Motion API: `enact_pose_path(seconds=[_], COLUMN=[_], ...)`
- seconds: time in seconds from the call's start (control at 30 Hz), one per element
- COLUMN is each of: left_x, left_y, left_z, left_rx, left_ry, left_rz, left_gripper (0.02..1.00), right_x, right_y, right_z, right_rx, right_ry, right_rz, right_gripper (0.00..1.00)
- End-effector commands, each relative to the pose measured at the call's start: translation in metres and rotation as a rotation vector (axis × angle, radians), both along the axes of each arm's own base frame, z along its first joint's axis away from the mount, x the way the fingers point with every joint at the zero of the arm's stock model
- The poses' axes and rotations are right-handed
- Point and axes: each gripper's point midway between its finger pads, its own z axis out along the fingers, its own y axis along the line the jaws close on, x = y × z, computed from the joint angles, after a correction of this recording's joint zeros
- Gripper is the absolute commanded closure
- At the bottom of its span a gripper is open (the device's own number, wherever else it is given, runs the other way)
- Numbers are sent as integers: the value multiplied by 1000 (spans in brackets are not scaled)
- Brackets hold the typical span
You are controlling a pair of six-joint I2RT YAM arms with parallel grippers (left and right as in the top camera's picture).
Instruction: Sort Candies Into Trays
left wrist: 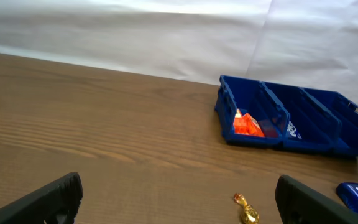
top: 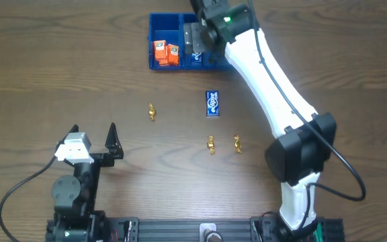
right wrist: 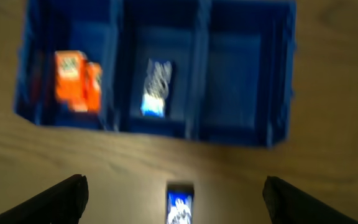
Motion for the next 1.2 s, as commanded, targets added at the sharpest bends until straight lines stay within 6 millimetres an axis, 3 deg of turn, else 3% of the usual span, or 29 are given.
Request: enact_pose_path(seconds=[0.03,0.2,0.33,0.6,0.87,1.03,1.2], left_x=[-1,-1,-1,-1,-1,-1,-1], left_y=[0,0,0,0,0,0,0], left_z=[-16,-16,-16,-16,-16,-16,-16], left_rx=[15,15,15,15,15,15,15], left_ry=[51,51,51,51,51,51,51], left_rz=[-6,-6,-6,-6,-6,-6,-6], left_gripper=[20,20,20,20,20,20,20], right_x=[-36,-74,-90,-103,-99,-100,-101], right_y=[-16,-15,-19,-19,-5,-4,-3], right_z=[-86,-146,-169,-186,-187,-196,-197], right_rx=[-47,-13,-14,1,18,11,4], right_ry=[229,382,426,461,430,441,439], right_rz=[-69,-45,-64,-64,-55,-56,-55], right_gripper=[69,69,71,80,194,213,329])
